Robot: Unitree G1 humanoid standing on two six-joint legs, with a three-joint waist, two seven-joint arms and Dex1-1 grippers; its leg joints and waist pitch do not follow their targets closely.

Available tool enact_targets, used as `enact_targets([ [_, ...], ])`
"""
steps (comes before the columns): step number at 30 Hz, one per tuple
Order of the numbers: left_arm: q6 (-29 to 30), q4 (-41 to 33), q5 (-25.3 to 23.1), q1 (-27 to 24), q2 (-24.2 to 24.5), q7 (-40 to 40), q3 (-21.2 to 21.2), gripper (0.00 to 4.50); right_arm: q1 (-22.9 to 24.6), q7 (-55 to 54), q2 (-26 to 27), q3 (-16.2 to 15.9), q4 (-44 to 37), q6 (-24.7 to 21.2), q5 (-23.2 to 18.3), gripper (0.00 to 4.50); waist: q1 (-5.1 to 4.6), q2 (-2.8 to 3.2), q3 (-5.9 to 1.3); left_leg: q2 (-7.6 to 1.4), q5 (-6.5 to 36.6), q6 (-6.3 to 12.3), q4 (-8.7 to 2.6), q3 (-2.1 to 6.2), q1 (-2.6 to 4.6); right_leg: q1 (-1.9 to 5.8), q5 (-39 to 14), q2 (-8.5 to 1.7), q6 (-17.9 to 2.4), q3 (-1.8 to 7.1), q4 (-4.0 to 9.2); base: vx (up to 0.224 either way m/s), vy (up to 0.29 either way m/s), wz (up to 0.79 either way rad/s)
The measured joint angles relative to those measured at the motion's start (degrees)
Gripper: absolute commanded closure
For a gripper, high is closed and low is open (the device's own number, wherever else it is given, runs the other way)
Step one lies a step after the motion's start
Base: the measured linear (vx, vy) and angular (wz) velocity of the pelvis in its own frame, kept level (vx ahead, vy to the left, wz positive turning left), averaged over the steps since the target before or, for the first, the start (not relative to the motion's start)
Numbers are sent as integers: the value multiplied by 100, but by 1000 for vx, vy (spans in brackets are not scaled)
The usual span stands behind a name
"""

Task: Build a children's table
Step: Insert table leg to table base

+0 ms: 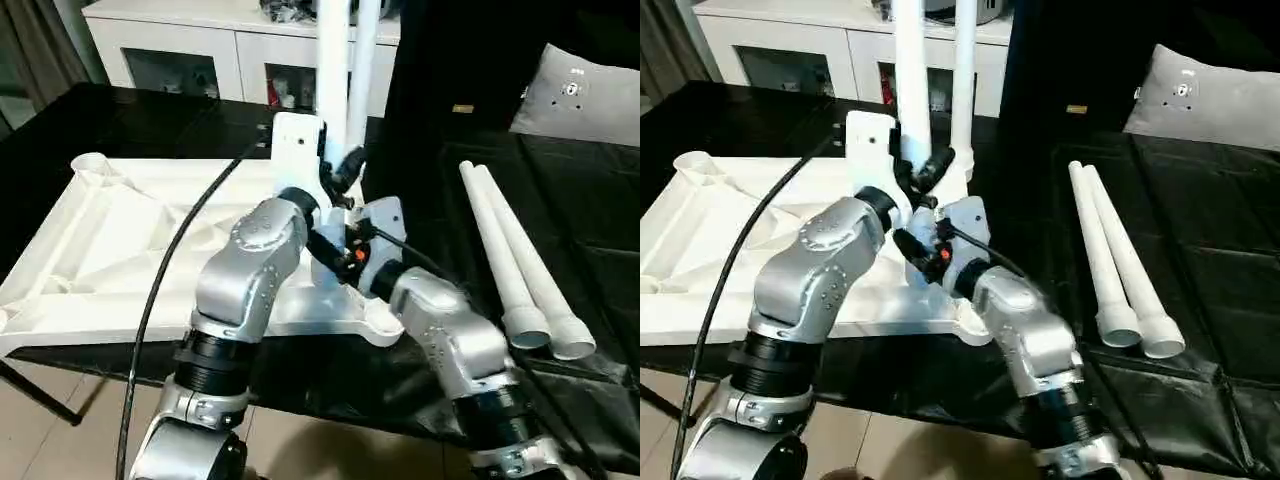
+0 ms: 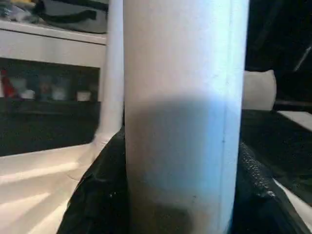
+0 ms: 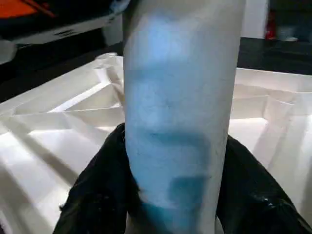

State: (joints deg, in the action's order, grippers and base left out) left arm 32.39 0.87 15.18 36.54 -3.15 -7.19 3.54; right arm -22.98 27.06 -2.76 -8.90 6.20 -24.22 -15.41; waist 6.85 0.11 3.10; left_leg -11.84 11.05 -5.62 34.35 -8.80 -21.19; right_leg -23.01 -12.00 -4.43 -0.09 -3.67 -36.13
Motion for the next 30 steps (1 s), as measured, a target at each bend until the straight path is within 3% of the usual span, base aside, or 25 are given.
enact_targets([
  [4, 77, -146, 341, -31, 10, -363, -113, 195, 61, 484, -293, 57, -171, 29, -112, 261, 0, -5, 3, 0, -1, 2, 0, -1, 0, -1, 1, 0, -1, 0, 0, 0, 0, 0],
  [8, 163, -646, 1282, -63, 38, -1098, -589, 196, 276, 1431, -634, 60, -333, 66, -539, 261, -19, -6, 4, -3, 0, 4, -3, -1, 0, 2, 0, 3, -4, -2, -2, 0, 0, 0],
  [11, 447, -905, 1866, -149, 170, -1529, -711, 196, 302, 1852, -868, 47, -427, -16, -771, 262, -15, -5, 4, -2, -9, 18, -2, -1, 3, 2, 5, 3, -11, -1, -3, 0, 0, 0],
  [15, 723, -1054, 2203, -267, 344, -1854, -784, 196, 336, 2202, -1021, 16, -557, -67, -895, 262, -11, -5, 4, -3, -21, 26, 0, -1, 6, 3, 17, 3, -17, -1, -4, 0, 0, 0],
  [16, 774, -1072, 2276, -272, 360, -1897, -817, 168, 337, 2241, -1042, 14, -557, -68, -919, 262, -11, -5, 4, -3, -23, 25, 0, -1, 6, 3, 21, 3, -19, -2, -3, 0, 0, 0],
  [18, 916, -1079, 2533, -279, 375, -2016, -933, 161, 364, 2380, -1084, 13, -593, -70, -987, 262, -9, -4, 4, -2, -27, 24, 1, -1, 7, 5, 27, 3, -22, -1, -3, 0, 0, 0],
  [20, 972, -1072, 2672, -303, 412, -2105, -989, 156, 404, 2496, -1124, 2, -622, -70, -1011, 262, -11, -4, 4, -2, -28, 24, 2, -1, 8, 9, 30, 3, -22, -1, -2, 0, 0, 0],
  [21, 987, -1068, 2729, -317, 428, -2156, -1000, 197, 423, 2534, -1141, -8, -622, -70, -1028, 262, -11, -4, 4, -2, -28, 24, 2, -1, 8, 10, 30, 3, -21, -1, -1, 0, 0, 0],
  [23, 1007, -1067, 2790, -347, 475, -2248, -998, 192, 457, 2568, -1162, -27, -622, -79, -1058, 262, -14, -4, 4, -3, -28, 23, 1, -1, 8, 9, 31, 3, -21, -1, -1, 0, 0, 0],
  [25, 1006, -1068, 2792, -359, 503, -2257, -994, 237, 485, 2583, -1176, -36, -633, -111, -1101, 262, -16, -4, 4, -3, -28, 23, 1, 0, 8, 9, 31, 3, -21, -1, -1, 0, 0, 0],
  [30, 896, -1083, 2771, -450, 560, -2256, -1006, 256, 523, 2614, -1225, -48, -734, -248, -1146, 262, -23, -2, 3, -3, -28, 23, 1, 0, 9, 8, 31, 3, -21, -2, 0, 0, 0, 0],
])
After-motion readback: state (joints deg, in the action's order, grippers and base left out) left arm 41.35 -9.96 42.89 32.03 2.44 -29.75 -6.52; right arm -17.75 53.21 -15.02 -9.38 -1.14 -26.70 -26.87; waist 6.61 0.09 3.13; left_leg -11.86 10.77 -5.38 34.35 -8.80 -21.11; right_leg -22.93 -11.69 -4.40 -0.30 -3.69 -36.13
